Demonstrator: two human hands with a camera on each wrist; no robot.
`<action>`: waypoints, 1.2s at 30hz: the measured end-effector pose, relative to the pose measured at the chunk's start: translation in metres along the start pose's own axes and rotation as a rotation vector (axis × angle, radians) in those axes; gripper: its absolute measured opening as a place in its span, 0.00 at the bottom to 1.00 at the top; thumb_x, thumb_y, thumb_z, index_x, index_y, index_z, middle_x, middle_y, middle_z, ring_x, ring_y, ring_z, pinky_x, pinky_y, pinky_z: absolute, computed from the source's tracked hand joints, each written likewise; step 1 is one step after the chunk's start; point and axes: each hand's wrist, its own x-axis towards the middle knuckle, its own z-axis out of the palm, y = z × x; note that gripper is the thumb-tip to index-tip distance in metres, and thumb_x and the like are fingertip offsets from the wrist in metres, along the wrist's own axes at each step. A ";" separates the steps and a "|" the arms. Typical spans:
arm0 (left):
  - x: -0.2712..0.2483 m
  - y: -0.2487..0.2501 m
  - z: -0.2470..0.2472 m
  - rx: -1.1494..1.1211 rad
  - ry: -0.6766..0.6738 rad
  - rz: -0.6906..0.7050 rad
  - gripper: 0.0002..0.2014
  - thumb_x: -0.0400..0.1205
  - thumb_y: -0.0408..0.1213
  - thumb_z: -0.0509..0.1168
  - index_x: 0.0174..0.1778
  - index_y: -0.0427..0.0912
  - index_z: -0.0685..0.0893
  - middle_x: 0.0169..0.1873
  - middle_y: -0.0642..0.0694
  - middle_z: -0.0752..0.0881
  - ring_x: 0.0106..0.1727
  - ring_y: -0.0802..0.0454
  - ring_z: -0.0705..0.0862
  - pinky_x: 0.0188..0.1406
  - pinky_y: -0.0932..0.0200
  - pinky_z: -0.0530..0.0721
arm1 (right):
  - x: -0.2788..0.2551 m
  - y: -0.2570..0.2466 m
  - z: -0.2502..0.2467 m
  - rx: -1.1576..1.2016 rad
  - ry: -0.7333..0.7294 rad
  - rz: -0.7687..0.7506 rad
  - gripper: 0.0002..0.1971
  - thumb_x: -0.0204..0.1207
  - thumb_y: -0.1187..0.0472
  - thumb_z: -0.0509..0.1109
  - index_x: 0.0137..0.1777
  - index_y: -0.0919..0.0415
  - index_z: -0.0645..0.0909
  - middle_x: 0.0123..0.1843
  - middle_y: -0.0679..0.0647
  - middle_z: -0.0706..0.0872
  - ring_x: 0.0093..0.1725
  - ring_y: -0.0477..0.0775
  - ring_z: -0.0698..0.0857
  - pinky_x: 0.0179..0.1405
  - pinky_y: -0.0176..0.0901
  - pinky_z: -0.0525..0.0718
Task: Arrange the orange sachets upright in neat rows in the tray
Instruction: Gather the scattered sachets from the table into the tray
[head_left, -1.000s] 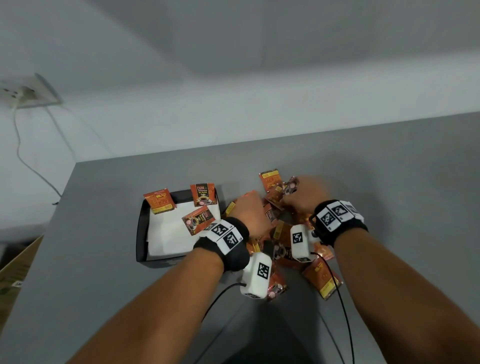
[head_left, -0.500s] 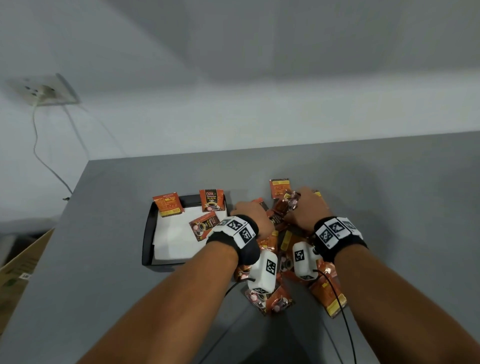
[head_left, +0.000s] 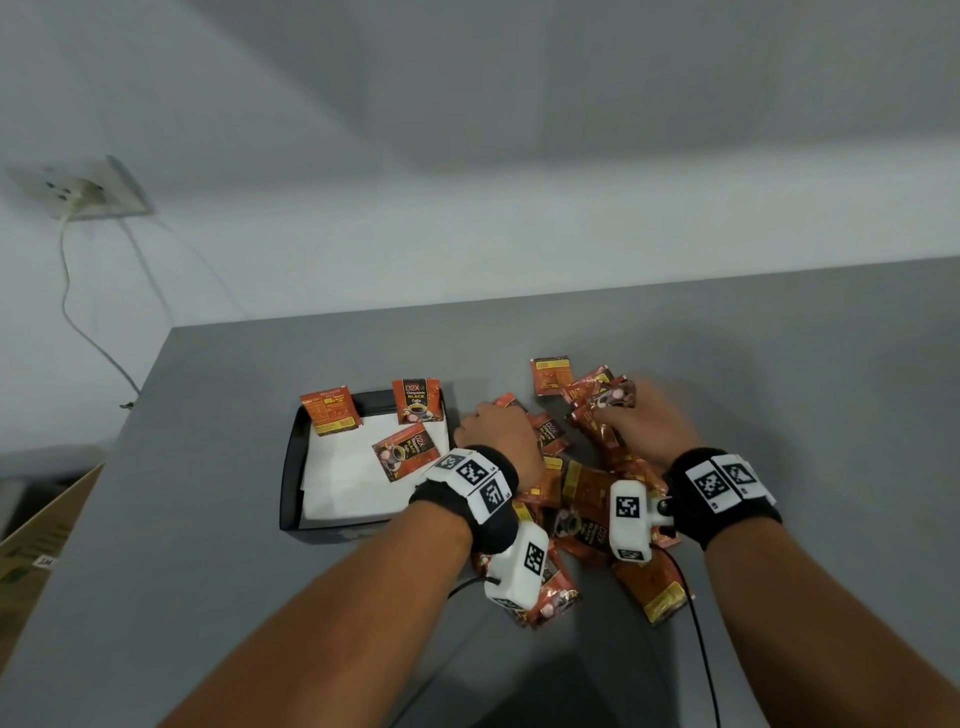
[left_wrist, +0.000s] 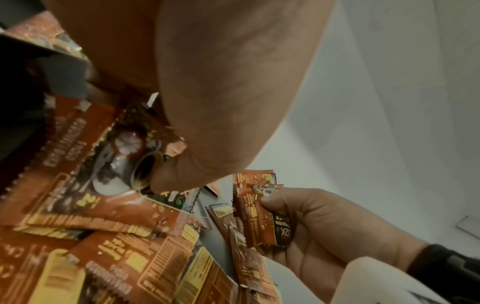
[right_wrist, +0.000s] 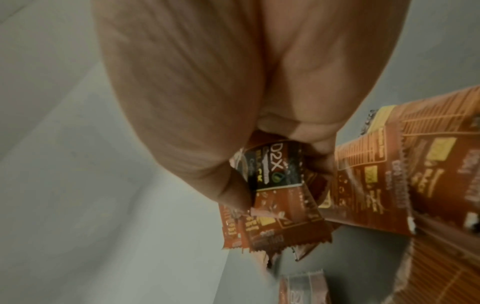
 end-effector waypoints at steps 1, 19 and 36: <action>-0.001 0.000 -0.002 0.005 0.002 0.035 0.20 0.77 0.43 0.73 0.63 0.42 0.81 0.60 0.41 0.82 0.63 0.38 0.81 0.62 0.44 0.81 | -0.001 0.001 -0.001 0.033 0.002 0.019 0.10 0.79 0.68 0.69 0.35 0.65 0.82 0.35 0.58 0.89 0.39 0.60 0.87 0.42 0.50 0.82; -0.046 -0.103 -0.093 -0.664 0.157 0.312 0.16 0.83 0.29 0.65 0.61 0.54 0.78 0.48 0.53 0.86 0.39 0.57 0.88 0.32 0.64 0.84 | -0.040 -0.061 0.017 0.207 -0.080 -0.116 0.10 0.80 0.61 0.72 0.59 0.50 0.80 0.50 0.49 0.92 0.48 0.50 0.92 0.47 0.51 0.91; -0.077 -0.216 -0.023 -0.280 0.022 0.255 0.25 0.72 0.34 0.69 0.64 0.54 0.72 0.58 0.50 0.85 0.52 0.50 0.85 0.51 0.47 0.88 | -0.064 -0.097 0.182 -0.848 -0.345 -0.544 0.19 0.81 0.48 0.60 0.70 0.50 0.69 0.65 0.50 0.81 0.64 0.56 0.81 0.69 0.63 0.67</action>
